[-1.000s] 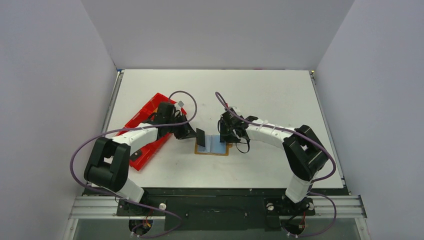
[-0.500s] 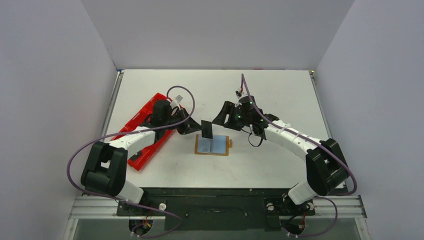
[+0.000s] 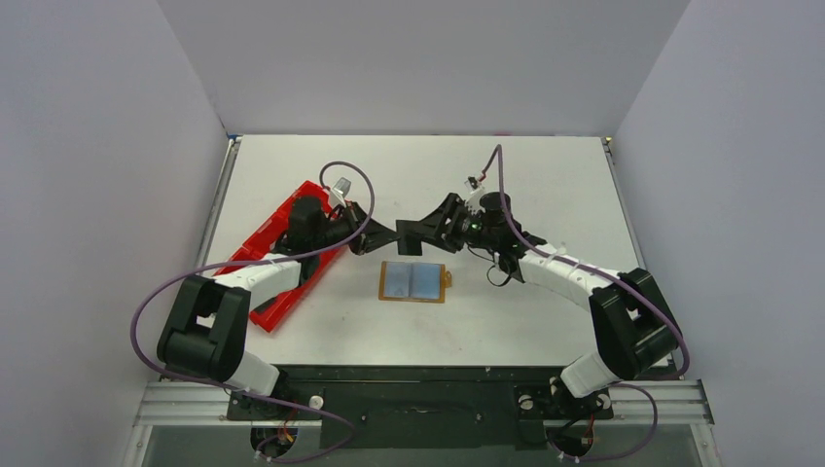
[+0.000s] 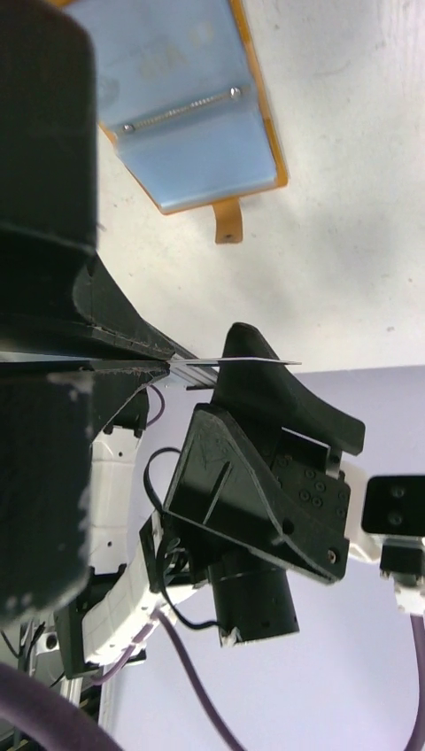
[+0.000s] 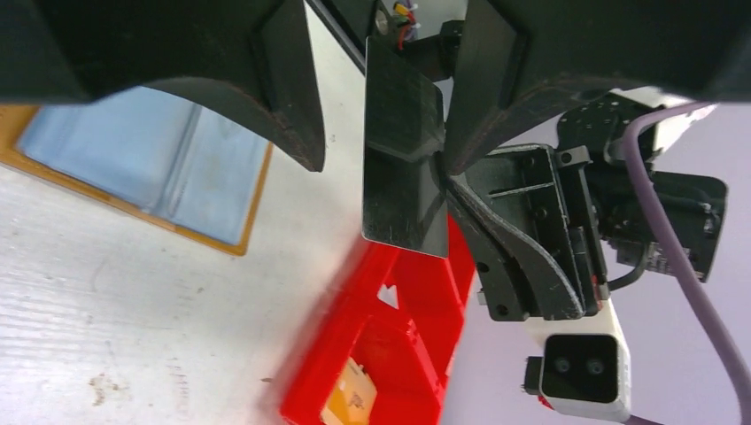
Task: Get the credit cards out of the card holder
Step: Remove the credit card from the card holder.
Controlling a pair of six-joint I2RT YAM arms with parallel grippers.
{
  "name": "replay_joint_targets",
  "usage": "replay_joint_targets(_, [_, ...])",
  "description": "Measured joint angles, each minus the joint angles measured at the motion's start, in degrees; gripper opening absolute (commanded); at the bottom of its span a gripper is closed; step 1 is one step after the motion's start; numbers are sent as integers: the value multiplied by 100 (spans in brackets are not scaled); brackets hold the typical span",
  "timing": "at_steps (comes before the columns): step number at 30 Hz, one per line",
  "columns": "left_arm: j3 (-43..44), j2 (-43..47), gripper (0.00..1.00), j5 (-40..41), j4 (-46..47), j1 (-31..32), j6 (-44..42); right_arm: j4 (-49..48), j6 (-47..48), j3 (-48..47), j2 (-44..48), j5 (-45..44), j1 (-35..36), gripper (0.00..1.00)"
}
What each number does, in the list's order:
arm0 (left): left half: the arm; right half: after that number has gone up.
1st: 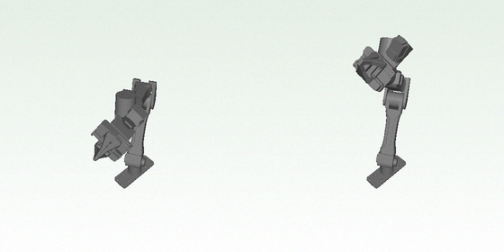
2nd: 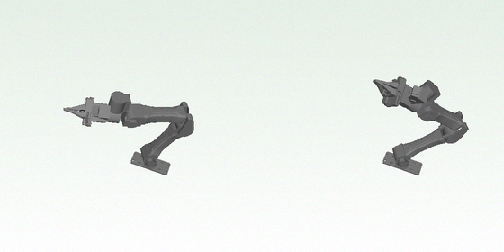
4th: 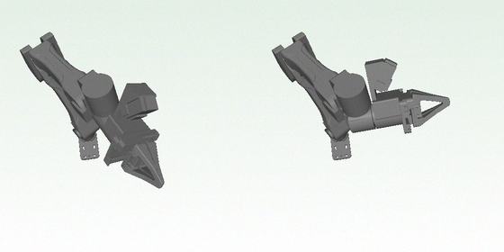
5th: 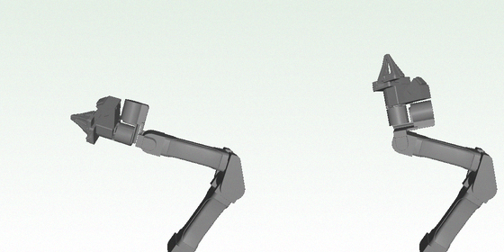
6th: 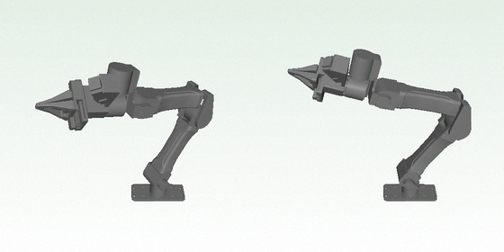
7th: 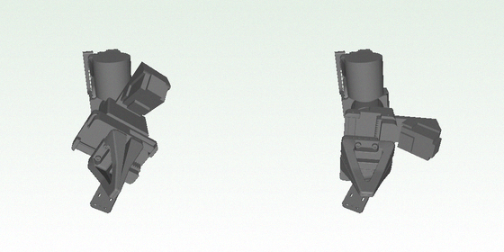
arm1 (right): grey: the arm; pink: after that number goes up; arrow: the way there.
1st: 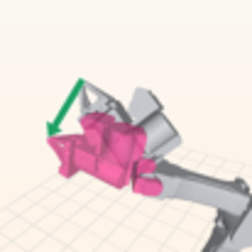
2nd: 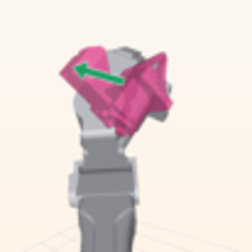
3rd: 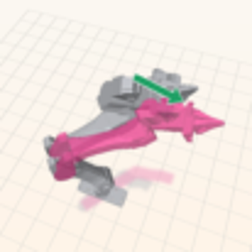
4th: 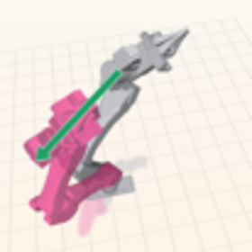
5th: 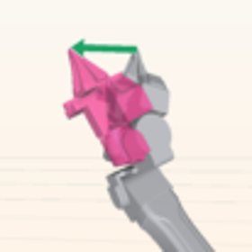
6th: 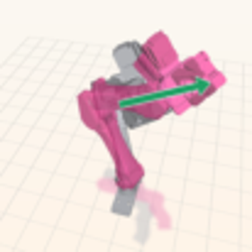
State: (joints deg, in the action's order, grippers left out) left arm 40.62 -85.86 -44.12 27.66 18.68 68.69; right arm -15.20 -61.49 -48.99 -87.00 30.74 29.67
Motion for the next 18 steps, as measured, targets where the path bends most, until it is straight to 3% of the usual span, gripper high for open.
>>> replay_joint_targets(6, [-52, -33, 0, -109, 474, -2, 317, -584, -420, 144, -2, 173, -2, 27])
replay_joint_targets(8, [-63, -42, 0, -122, 544, -2, 363, -726, -529, 184, -2, 208, -9, 15])
replay_joint_targets(9, [-66, -42, 0, -131, 562, -4, 380, -780, -573, 199, -4, 214, -15, 4])
replay_joint_targets(10, [-70, -42, 0, -138, 586, -4, 409, -815, -610, 210, -4, 223, -31, 0])
replay_joint_targets(14, [-85, -83, 14, -136, 629, -9, 450, -1034, -813, 214, -33, 332, -50, 0])
replay_joint_targets(18, [-131, -133, 20, -179, 704, -9, 522, -1211, -944, 214, -127, 365, -50, 0])
